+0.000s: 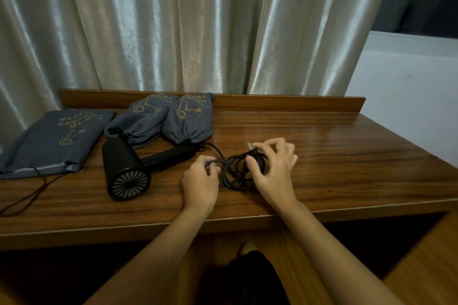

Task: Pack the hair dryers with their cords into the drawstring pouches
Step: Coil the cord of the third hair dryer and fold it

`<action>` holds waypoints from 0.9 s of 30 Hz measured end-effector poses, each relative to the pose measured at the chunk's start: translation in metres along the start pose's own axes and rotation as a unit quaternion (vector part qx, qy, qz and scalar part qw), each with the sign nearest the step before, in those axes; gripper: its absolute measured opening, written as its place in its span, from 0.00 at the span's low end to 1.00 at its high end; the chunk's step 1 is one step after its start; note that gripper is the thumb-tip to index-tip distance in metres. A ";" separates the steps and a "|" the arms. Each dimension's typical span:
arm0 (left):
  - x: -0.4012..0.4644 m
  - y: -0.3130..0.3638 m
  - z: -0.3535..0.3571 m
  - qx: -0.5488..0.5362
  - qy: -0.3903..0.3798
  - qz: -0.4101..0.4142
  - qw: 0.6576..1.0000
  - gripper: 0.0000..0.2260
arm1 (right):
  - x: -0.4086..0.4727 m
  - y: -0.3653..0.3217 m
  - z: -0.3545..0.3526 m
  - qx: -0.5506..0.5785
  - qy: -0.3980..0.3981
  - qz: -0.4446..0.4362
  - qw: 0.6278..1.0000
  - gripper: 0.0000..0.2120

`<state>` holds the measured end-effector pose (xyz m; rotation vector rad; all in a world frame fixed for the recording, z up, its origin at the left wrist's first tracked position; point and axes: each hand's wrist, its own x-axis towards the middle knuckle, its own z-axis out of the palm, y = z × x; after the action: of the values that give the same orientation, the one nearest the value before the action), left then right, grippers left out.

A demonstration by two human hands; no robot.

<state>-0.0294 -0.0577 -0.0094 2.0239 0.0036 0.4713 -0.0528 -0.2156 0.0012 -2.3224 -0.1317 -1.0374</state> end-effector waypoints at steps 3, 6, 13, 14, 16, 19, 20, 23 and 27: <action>0.001 0.000 0.000 0.010 -0.015 0.007 1.000 0.06 | 0.001 -0.003 -0.006 -0.048 0.048 -0.035 0.997 0.17; 0.002 0.000 0.002 0.034 -0.021 0.018 0.999 0.05 | 0.001 -0.013 -0.011 -0.038 0.019 -0.054 0.998 0.15; 0.004 0.001 0.002 -0.047 -0.057 -0.032 0.997 0.13 | 0.009 -0.026 -0.020 0.152 -0.006 0.138 0.979 0.12; 0.004 0.001 0.001 -0.096 -0.065 -0.049 0.992 0.14 | 0.010 -0.025 -0.020 0.177 -0.001 0.154 0.972 0.12; 0.004 0.003 -0.002 -0.170 -0.082 -0.075 0.979 0.14 | 0.009 -0.024 -0.020 0.237 0.003 0.179 0.955 0.12; 0.002 0.004 -0.007 -0.219 -0.097 -0.089 0.967 0.11 | 0.001 -0.022 -0.015 0.322 0.000 0.226 0.919 0.14; 0.002 0.004 -0.008 -0.234 -0.101 -0.093 0.963 0.09 | -0.004 -0.021 -0.012 0.339 -0.011 0.241 0.909 0.15; 0.001 0.005 -0.012 -0.275 -0.111 -0.104 0.949 0.11 | -0.018 -0.018 -0.001 0.346 -0.061 0.257 0.900 0.14; 0.004 0.003 -0.013 -0.289 -0.125 -0.118 0.942 0.18 | -0.017 -0.019 0.005 0.315 -0.066 0.203 0.925 0.14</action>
<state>-0.0312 -0.0472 0.0002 1.4642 -0.0421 0.0431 -0.0676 -0.1946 -0.0042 -1.7236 -0.0247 -0.5233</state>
